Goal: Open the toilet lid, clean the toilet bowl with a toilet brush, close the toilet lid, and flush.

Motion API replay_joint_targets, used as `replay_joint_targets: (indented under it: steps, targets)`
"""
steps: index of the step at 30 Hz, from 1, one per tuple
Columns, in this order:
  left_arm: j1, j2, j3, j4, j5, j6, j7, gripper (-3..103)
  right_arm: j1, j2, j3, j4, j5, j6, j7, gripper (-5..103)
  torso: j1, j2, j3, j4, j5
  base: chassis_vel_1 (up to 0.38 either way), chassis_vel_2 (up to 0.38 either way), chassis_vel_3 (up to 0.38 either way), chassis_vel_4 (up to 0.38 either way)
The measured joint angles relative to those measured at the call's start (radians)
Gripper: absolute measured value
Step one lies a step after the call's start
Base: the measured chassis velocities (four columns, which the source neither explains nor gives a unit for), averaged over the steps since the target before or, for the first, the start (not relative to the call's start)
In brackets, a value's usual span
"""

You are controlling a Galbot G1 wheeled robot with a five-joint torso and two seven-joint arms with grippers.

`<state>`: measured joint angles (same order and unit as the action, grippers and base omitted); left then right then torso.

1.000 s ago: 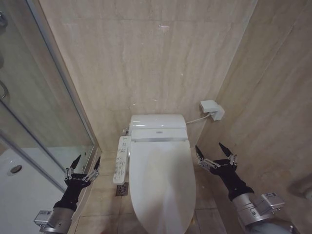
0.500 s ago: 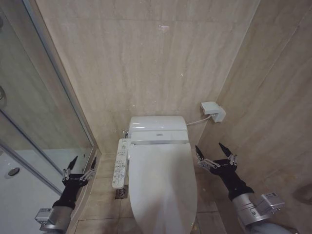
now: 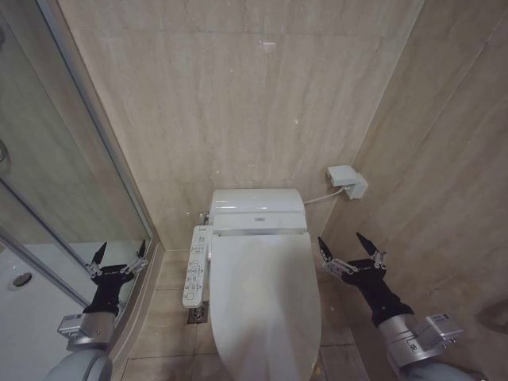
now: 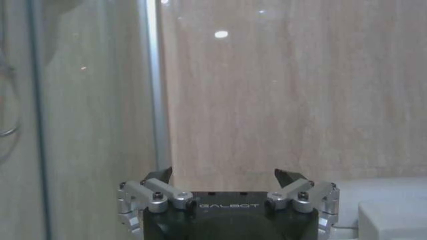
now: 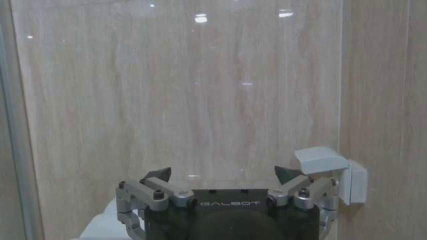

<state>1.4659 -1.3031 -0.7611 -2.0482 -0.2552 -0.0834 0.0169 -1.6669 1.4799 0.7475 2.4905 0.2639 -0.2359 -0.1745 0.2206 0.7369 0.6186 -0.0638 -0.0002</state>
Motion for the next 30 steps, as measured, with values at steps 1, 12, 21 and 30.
replay_joint_targets:
  steps: [1, 12, 21, 30]
  targets:
    - [-0.008, 0.009, 0.000, 0.009, -0.001, -0.001, 0.009, 100, 0.000, 0.000, 0.000, 0.000, 0.000, 0.000, 0.000, 100, 0.000, 0.000, 0.000, 0.0000, 0.0000, 0.000, 0.000, 0.000, 0.000]
    - [-0.151, 0.149, 0.010, 0.237, -0.099, -0.063, 0.088, 100, 0.000, 0.000, 0.000, 0.000, 0.000, 0.000, 0.000, 100, 0.000, 0.000, 0.000, -0.0001, -0.0001, 0.000, 0.000, 0.000, 0.000]
    - [-0.241, 0.193, 0.057, 0.396, -0.145, -0.091, 0.120, 76, 0.000, 0.000, 0.000, 0.000, 0.000, 0.000, 0.000, 100, 0.000, 0.000, 0.000, 0.0001, -0.0001, 0.000, 0.000, 0.000, 0.000]
    - [-0.434, 0.262, 0.173, 0.613, -0.175, -0.196, 0.200, 49, 0.000, 0.000, 0.000, 0.000, 0.000, 0.000, 0.000, 100, 0.000, 0.000, 0.000, -0.0004, 0.0003, 0.000, 0.000, 0.000, 0.000]
